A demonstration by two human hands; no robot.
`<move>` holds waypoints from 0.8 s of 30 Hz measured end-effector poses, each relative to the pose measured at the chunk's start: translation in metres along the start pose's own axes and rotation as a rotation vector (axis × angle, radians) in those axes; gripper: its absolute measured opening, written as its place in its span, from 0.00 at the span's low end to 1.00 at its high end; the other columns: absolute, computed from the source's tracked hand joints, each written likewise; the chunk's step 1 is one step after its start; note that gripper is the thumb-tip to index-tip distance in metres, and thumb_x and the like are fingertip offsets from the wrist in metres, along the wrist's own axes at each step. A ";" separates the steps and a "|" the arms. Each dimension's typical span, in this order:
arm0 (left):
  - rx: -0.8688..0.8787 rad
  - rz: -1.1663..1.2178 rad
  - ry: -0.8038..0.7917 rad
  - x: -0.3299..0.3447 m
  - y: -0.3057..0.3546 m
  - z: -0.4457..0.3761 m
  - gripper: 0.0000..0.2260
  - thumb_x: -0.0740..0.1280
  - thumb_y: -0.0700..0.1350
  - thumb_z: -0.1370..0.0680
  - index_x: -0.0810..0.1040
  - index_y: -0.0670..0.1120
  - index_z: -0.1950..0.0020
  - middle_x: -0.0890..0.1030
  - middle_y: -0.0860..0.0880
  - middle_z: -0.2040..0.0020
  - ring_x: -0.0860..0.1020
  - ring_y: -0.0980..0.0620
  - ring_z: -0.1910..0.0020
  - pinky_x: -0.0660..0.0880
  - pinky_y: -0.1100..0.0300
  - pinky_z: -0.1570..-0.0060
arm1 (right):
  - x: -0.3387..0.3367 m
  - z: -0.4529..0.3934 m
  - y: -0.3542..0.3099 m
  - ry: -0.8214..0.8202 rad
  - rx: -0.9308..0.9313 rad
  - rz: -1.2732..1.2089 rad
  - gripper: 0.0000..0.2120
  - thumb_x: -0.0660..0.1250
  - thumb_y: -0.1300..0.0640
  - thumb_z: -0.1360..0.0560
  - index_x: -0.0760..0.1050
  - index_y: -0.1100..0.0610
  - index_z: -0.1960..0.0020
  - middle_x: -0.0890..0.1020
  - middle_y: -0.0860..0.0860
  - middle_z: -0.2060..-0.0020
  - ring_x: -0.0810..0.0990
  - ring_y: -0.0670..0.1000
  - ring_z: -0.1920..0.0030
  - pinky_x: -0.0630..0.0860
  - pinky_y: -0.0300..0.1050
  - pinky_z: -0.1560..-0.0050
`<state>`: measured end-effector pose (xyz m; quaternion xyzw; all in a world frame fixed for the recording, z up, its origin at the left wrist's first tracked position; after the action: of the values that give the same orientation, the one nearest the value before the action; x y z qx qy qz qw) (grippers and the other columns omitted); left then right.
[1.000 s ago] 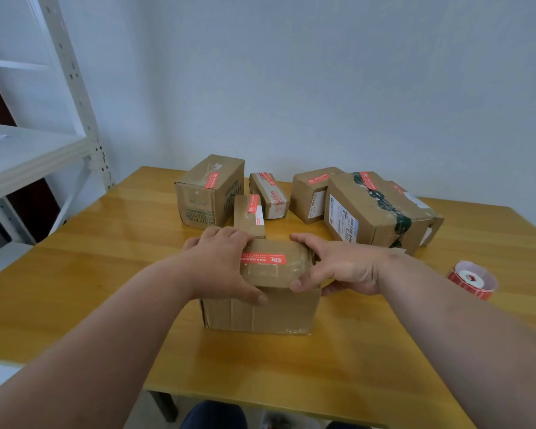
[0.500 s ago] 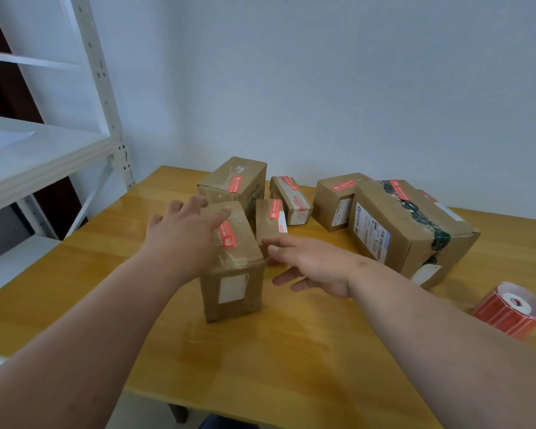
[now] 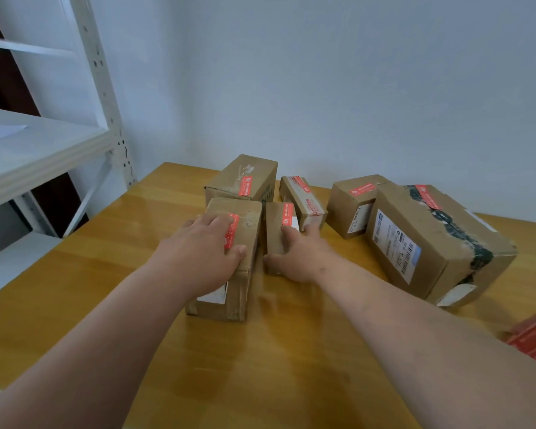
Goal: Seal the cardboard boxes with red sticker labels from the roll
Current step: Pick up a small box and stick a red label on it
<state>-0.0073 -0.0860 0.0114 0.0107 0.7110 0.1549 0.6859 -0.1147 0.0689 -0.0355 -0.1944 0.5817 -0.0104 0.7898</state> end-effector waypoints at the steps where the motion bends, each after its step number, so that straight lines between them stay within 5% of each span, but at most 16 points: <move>1: 0.004 -0.004 0.006 0.002 0.001 -0.002 0.28 0.55 0.61 0.20 0.56 0.54 0.22 0.61 0.53 0.23 0.62 0.47 0.26 0.66 0.44 0.31 | 0.004 -0.002 0.000 -0.019 0.004 -0.005 0.42 0.62 0.29 0.31 0.51 0.41 0.23 0.53 0.53 0.23 0.63 0.61 0.27 0.68 0.60 0.32; 5: 0.007 -0.019 0.058 0.005 0.005 -0.004 0.26 0.54 0.59 0.19 0.55 0.56 0.22 0.56 0.54 0.22 0.54 0.47 0.22 0.54 0.41 0.25 | 0.011 0.003 0.001 0.083 0.022 0.015 0.40 0.61 0.27 0.32 0.56 0.45 0.26 0.67 0.54 0.33 0.73 0.59 0.37 0.75 0.59 0.41; 8: 0.020 -0.018 0.104 0.005 0.012 0.000 0.26 0.55 0.60 0.19 0.55 0.56 0.22 0.55 0.54 0.21 0.51 0.48 0.22 0.49 0.41 0.24 | 0.007 0.010 0.007 0.134 0.017 0.044 0.32 0.64 0.37 0.27 0.57 0.46 0.29 0.70 0.54 0.38 0.75 0.58 0.42 0.77 0.57 0.45; 15: 0.122 0.010 0.192 -0.003 0.047 0.014 0.25 0.58 0.57 0.20 0.59 0.57 0.23 0.58 0.55 0.23 0.54 0.50 0.23 0.48 0.46 0.24 | -0.014 0.041 0.049 -0.100 0.024 -0.253 0.37 0.74 0.58 0.32 0.56 0.47 0.32 0.73 0.51 0.42 0.75 0.53 0.44 0.78 0.49 0.47; 24: 0.291 -0.109 0.045 0.014 0.098 0.042 0.30 0.62 0.62 0.22 0.57 0.57 0.23 0.59 0.56 0.23 0.57 0.52 0.24 0.47 0.47 0.26 | -0.031 0.097 0.116 -0.284 -0.031 -0.118 0.45 0.71 0.67 0.32 0.51 0.43 0.27 0.71 0.49 0.36 0.73 0.54 0.39 0.75 0.52 0.38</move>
<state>0.0137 0.0195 0.0203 0.0680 0.7406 0.0131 0.6684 -0.0596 0.2126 -0.0203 -0.2400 0.4518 -0.0203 0.8590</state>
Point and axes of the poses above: each hand's wrist, its own z-axis away from the middle knuckle, its own x-axis out of the palm, y = z × x, the point moved 2 cm from there along -z, towards the middle knuckle
